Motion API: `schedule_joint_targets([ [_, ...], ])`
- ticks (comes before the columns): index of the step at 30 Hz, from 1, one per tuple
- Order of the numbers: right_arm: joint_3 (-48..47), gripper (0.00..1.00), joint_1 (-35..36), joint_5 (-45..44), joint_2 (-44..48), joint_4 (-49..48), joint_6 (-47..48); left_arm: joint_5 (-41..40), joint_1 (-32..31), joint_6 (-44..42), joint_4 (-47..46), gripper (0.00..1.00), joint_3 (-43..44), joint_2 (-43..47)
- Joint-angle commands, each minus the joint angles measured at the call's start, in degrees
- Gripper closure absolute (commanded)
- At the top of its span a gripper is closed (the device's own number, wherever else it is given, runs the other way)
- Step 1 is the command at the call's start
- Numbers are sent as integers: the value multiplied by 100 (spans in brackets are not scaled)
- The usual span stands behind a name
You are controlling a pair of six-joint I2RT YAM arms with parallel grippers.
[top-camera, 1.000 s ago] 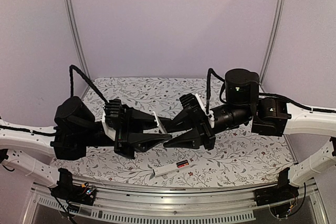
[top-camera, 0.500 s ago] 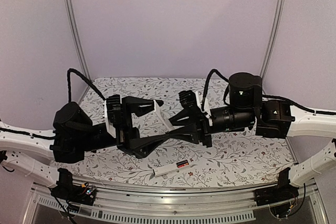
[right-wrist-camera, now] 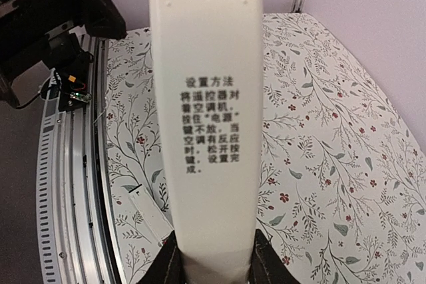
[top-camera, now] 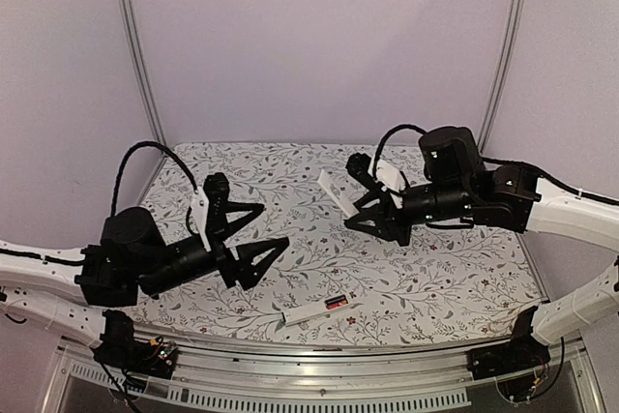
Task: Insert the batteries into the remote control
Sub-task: Move the remote control without the battery cover to the center of the board.
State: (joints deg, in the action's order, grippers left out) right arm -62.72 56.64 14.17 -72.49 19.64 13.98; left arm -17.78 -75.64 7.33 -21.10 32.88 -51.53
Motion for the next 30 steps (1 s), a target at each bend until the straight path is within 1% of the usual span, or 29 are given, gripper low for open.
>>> schedule_joint_targets([
  [1,-169,81,-501,-378,-117,539,-498,-236,-61,737,2034,9,167,-770],
  [2,-156,81,-551,-405,-152,561,-565,-46,-57,727,2349,5,239,-971],
  [5,-94,81,-625,-446,-231,571,-720,455,-59,500,2733,2,445,-1661],
  [9,-50,81,-628,-384,-300,572,-797,316,9,38,3088,1,593,-2478],
  [12,-42,82,-628,-348,-297,576,-830,514,198,-266,3028,1,625,-2930],
  [16,-23,82,-627,-327,-286,585,-878,1227,490,-487,2829,4,748,-3377],
  [18,2,82,-628,-328,-258,601,-895,1264,535,-549,2852,5,850,-3607],
  [21,51,82,-628,-328,-177,594,-897,1155,582,-628,2924,12,1052,-3950],
  [24,92,82,-628,-336,-113,579,-900,1089,583,-914,2901,15,1159,-4189],
  [26,88,82,-628,-333,-91,570,-897,1070,589,-1151,2882,19,1184,-4248],
  [28,89,82,-628,-320,-82,575,-897,1205,616,-1378,2864,20,1173,-4233],
  [30,92,82,-628,-310,-81,576,-897,1571,676,-1567,2873,22,1180,-4232],
])
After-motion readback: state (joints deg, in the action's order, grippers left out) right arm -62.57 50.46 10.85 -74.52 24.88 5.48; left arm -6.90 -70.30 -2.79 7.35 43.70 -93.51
